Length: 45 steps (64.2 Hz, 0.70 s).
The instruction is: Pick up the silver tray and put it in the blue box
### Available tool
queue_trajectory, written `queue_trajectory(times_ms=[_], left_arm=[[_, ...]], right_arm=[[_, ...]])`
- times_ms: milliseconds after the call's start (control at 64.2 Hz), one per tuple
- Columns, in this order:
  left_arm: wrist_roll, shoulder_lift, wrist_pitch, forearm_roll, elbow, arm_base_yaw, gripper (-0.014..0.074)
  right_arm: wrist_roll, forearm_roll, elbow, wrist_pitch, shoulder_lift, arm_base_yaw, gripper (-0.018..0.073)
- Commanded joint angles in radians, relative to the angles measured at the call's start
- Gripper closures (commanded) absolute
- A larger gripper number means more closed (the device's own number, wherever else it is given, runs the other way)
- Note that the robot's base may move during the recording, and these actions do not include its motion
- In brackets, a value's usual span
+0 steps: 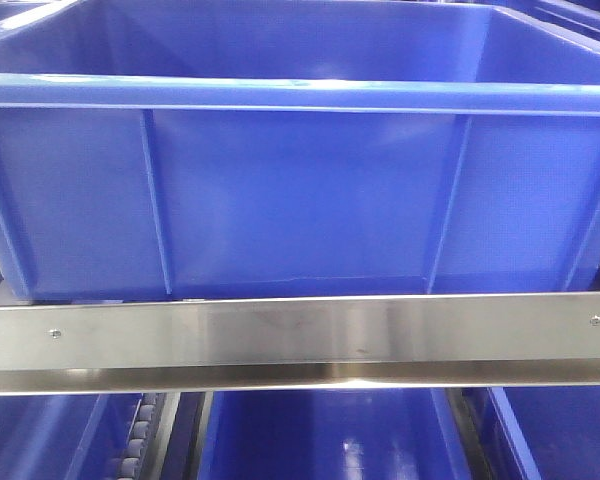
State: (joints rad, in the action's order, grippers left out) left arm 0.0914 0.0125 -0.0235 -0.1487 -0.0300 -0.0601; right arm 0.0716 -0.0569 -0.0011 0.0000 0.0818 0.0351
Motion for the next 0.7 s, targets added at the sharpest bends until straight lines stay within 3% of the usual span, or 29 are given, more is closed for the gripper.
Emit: queue_trajectory(times_ms=[0, 187, 686], left_arm=[[0.003, 0.017, 0.084, -0.008, 0.003, -0.008, 0.0692], [0.003, 0.017, 0.084, -0.008, 0.003, -0.008, 0.0692], [0.003, 0.015, 0.084, -0.008, 0.003, -0.008, 0.0692]], right_arm=[[-0.013, 0.0, 0.037, -0.159, -0.019, -0.008, 0.0504], [-0.015, 0.0, 0.034, -0.054, -0.117, -0.016, 0.0504], [-0.014, 0.003, 0.034, -0.053, -0.112, -0.047, 0.0504]])
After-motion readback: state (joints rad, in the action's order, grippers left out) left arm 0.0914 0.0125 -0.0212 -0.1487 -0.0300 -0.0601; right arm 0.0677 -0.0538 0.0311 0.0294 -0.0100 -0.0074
